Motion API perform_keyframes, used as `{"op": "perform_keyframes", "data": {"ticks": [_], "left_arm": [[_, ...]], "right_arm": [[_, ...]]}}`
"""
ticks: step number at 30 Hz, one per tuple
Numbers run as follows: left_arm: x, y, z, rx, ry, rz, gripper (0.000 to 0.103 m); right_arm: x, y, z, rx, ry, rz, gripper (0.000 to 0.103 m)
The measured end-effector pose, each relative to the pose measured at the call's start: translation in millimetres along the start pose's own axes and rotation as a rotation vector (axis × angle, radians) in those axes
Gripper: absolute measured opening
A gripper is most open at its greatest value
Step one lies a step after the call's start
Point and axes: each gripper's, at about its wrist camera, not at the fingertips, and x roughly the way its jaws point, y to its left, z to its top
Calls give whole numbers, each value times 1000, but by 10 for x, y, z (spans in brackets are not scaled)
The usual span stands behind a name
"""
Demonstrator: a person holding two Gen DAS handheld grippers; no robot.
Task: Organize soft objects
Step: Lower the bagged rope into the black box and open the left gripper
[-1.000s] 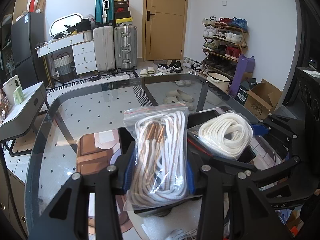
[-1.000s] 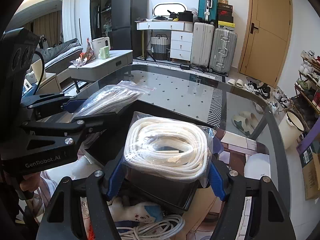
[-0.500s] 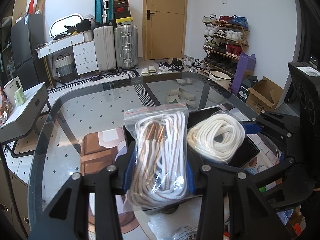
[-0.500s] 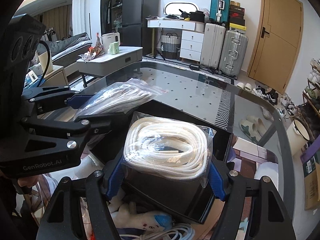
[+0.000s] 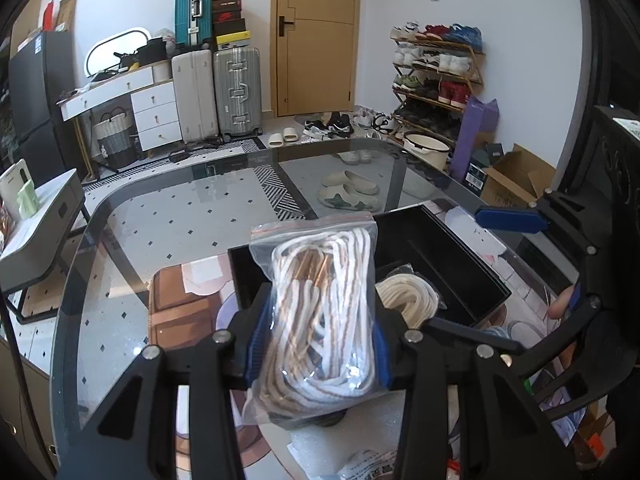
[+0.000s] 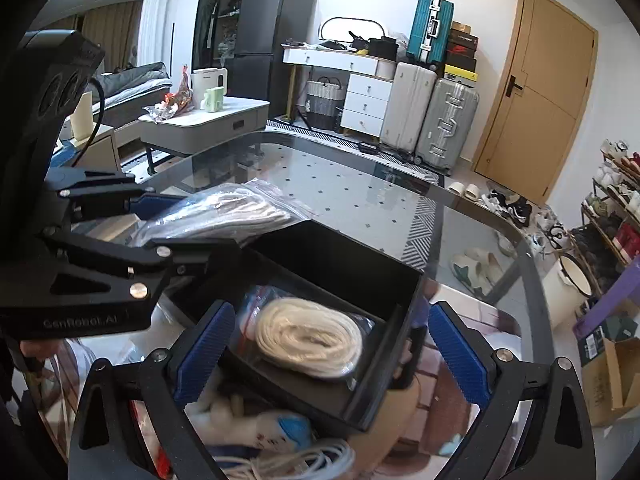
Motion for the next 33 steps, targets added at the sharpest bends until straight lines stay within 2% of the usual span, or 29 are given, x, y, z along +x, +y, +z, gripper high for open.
{"op": "perform_keyframes", "data": {"ticks": [5, 7, 10, 14, 18, 22, 26, 33], "left_arm": [[47, -48, 34, 33, 35, 3, 42], [87, -49, 69, 38, 53, 11, 46], [100, -51, 81, 25, 57, 25, 60], [-16, -36, 86, -1, 11, 50, 91], [-212, 25, 40, -36, -48, 18, 92], [-390, 138, -36, -81, -87, 38, 95], [-514, 232, -148, -116, -93, 48, 97], [-629, 221, -333, -119, -93, 81, 97]], "right_arm": [[-69, -73, -91, 13, 6, -26, 99], [-79, -90, -105, 17, 9, -35, 99], [-107, -101, -131, 23, 9, -43, 99], [-166, -121, -180, 39, 4, -46, 99], [-233, -146, -251, 74, 2, -35, 100], [-310, -162, -357, 115, 7, -22, 100], [-416, -165, -486, 150, 8, -5, 101], [-563, -137, -635, 198, 19, 7, 101]]}}
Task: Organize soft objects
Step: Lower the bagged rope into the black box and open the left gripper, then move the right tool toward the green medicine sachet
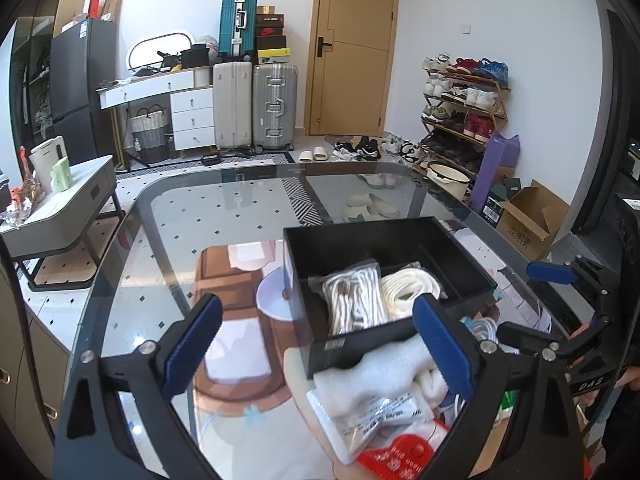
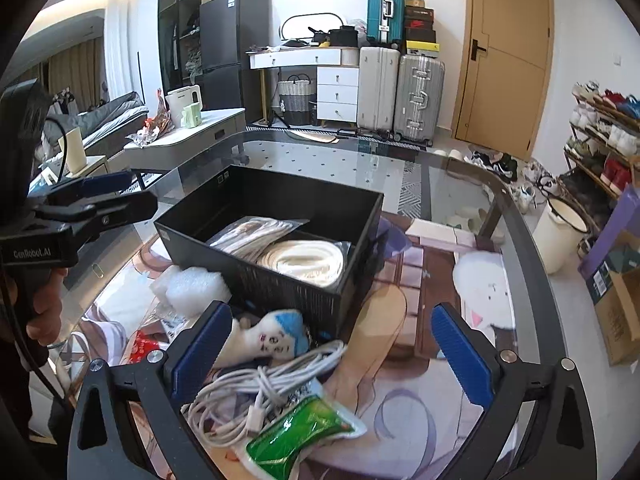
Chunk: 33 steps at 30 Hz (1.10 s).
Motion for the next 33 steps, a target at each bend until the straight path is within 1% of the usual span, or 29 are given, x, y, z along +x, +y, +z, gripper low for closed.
{"op": "perform_keyframes", "data": {"ticks": [7, 12, 18, 24, 33], "left_arm": [[-116, -50, -138, 20, -3, 5, 98], [-169, -46, -224, -5, 0, -13, 99], [-203, -100, -380, 1, 11, -18, 99], [-233, -114, -537, 3, 22, -16, 99], [-231, -134, -643, 14, 35, -16, 99]], "right_arm": [[-98, 42, -149, 32, 16, 5, 101], [-178, 58, -241, 49, 19, -7, 101], [-255, 1, -376, 69, 38, -26, 102], [-277, -35, -493, 113, 60, -32, 102], [-171, -130, -671, 149, 108, -62, 102]]}}
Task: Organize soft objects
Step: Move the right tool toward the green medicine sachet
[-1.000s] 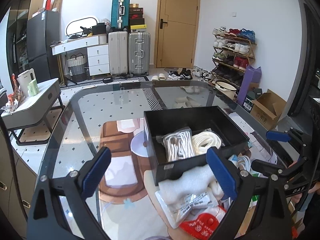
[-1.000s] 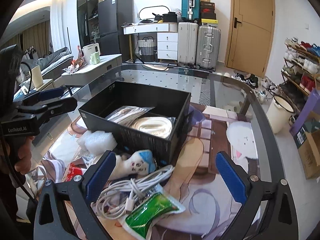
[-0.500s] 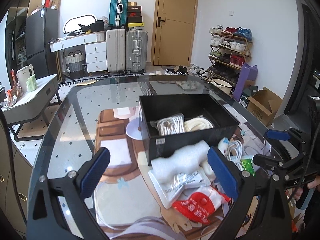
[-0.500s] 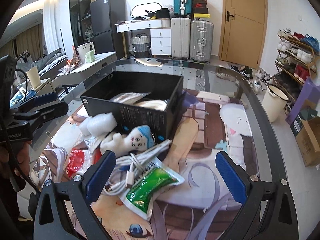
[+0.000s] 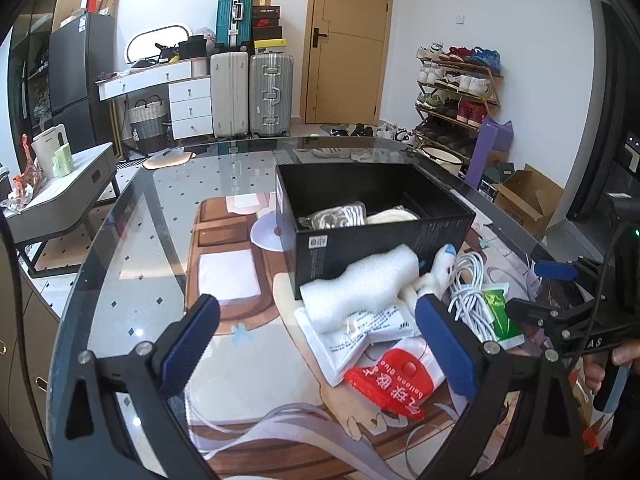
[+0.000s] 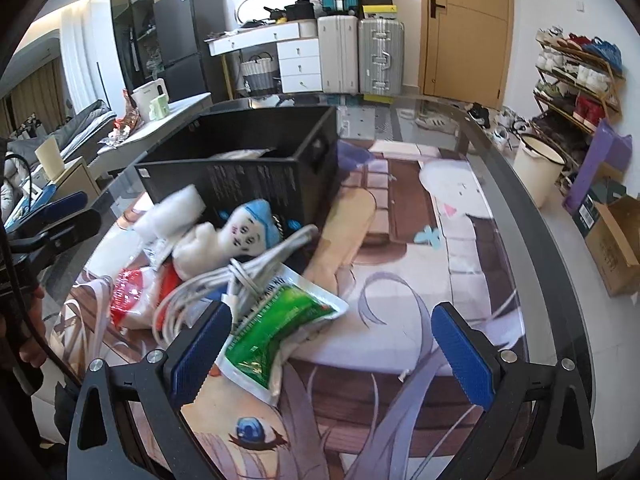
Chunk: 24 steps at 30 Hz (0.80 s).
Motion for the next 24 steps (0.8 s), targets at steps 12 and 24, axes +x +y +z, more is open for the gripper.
{"op": "perform_keyframes", "data": {"ticks": [12, 24], "left_arm": [[82, -18, -54, 1, 28, -12, 99], [93, -27, -48, -7, 31, -21, 99]], "right_arm": [[274, -33, 12, 30, 67, 12, 102], [458, 139, 104, 4, 109, 43, 102]]}}
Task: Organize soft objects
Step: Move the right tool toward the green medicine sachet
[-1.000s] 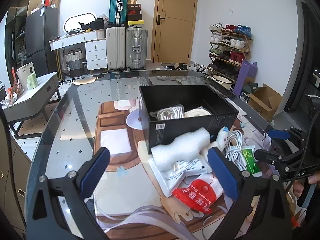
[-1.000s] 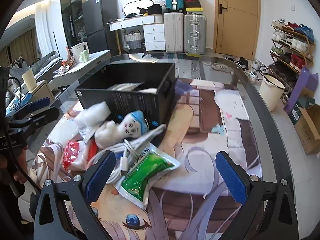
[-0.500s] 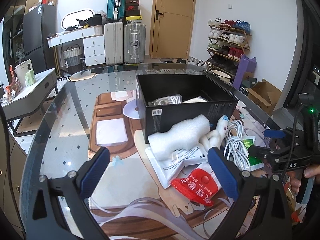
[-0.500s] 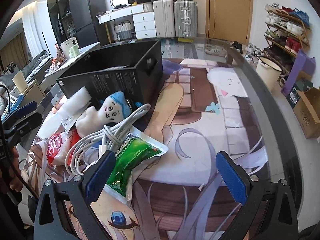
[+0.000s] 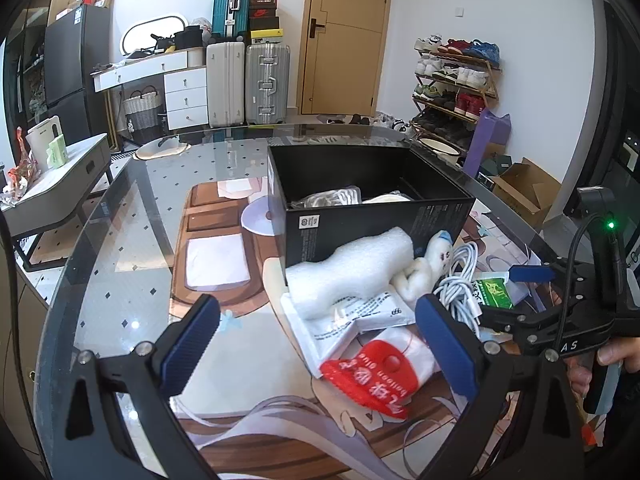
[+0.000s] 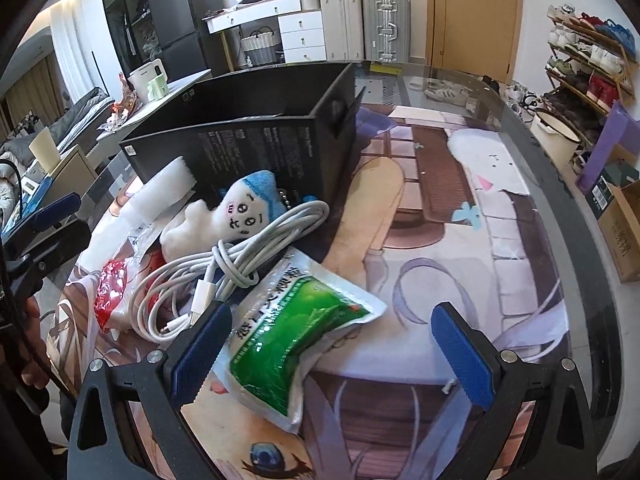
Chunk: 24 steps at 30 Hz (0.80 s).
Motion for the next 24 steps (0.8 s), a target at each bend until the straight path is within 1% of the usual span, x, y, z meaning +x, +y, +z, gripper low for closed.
{"op": "perform_keyframes", "data": {"ticks": [9, 17, 24], "left_arm": [[12, -11, -8, 3, 5, -5, 99], [19, -4, -20, 5, 6, -4, 99], [32, 5, -28, 13, 12, -3, 99]], "right_arm": [[59, 107, -34, -70, 11, -38, 102], [0, -133, -107, -71, 30, -40, 102], [-25, -309, -116, -33, 40, -68, 102]]}}
